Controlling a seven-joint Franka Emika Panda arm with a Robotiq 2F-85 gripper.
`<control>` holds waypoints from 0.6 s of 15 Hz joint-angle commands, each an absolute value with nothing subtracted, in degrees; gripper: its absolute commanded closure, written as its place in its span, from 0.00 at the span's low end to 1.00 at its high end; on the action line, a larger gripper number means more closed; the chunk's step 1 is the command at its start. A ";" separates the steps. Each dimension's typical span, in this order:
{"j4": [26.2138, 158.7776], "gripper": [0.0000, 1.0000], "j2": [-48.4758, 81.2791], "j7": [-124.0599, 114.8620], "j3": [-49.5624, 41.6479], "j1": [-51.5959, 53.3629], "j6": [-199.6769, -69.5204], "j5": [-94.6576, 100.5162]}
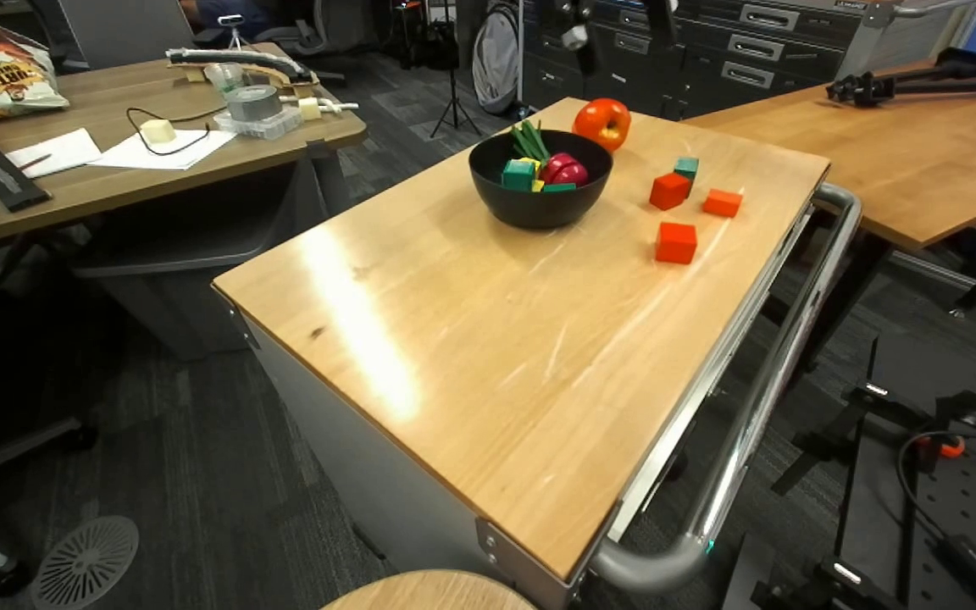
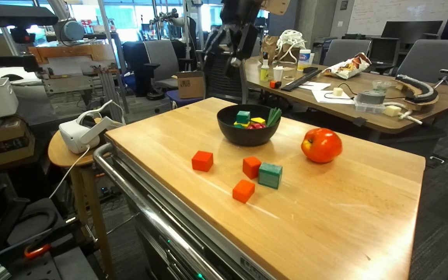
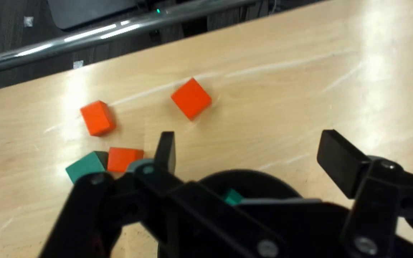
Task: Put the red object and blocks into the bowl and then move the apple to the left side of the bowl
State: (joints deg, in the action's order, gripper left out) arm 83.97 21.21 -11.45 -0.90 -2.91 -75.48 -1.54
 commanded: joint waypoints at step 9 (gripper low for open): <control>89.92 0.00 15.31 6.89 -1.47 -3.90 -73.25 3.45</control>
